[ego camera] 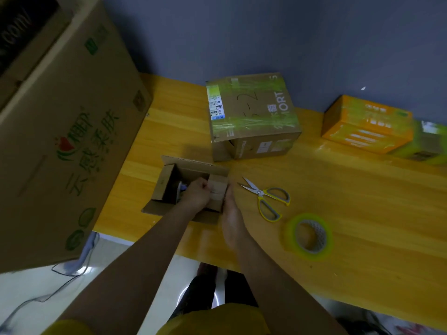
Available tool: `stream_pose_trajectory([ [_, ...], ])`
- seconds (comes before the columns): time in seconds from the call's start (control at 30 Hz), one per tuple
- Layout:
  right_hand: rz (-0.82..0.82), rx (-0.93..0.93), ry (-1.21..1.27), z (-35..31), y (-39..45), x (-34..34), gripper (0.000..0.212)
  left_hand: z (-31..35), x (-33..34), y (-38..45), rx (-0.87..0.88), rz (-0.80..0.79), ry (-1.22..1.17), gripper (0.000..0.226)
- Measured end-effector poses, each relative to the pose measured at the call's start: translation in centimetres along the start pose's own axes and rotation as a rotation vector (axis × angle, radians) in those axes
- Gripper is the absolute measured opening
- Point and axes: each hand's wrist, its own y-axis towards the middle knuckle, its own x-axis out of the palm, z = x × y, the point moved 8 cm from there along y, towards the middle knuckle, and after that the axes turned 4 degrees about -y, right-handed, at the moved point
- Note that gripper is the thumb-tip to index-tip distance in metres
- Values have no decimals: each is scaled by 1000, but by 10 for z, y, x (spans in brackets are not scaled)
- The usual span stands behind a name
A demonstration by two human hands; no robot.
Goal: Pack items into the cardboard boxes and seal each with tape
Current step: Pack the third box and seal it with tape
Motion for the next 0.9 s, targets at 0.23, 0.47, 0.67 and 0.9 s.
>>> stream_pose_trajectory([
  [0.23,29,-1,-302,0,-10,-36,87,20,10,0,211,-116,314,22],
  [0.47,6,-236,-765,-38,-13,-60,67,33,16,-22,485,-161,998,24],
  [0.67,-66,-301,-891,-33,-15,-45,43,39,-13,-28,485,293,1162,121],
  [0.9,-131,-458,-902,-37,-19,-32,59,44,11,-3,378,26,1411,81],
])
